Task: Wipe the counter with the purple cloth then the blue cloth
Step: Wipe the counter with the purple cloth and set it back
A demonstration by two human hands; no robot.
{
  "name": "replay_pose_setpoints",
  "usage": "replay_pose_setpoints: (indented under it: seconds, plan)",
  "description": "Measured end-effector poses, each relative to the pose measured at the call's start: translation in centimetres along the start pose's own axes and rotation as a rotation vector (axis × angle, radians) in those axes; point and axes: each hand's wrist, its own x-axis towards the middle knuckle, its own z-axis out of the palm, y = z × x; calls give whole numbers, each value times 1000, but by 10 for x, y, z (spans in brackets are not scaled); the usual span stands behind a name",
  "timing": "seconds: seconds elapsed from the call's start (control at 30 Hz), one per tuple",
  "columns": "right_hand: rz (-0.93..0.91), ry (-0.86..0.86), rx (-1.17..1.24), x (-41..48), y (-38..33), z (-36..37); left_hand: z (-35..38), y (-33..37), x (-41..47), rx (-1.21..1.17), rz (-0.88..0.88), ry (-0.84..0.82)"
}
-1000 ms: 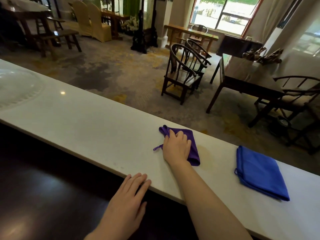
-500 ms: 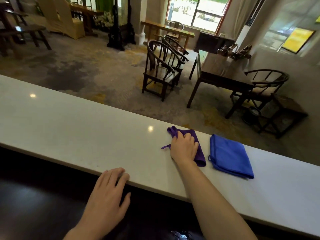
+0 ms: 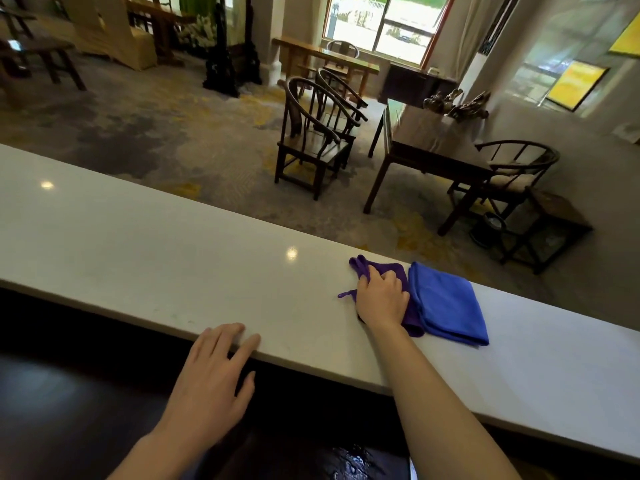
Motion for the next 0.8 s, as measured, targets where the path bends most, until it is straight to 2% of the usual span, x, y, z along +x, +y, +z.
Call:
replay_pose_setpoints:
  seconds: [0.27, 0.5, 0.8]
  plan:
    - [-30, -24, 52, -8, -4, -2, 0, -2, 2, 5, 11, 11]
    - [9, 0, 65, -29, -35, 5, 1, -3, 1, 9, 13, 7]
    - [-187, -25, 118, -71, -110, 12, -1, -7, -8, -5, 40, -57]
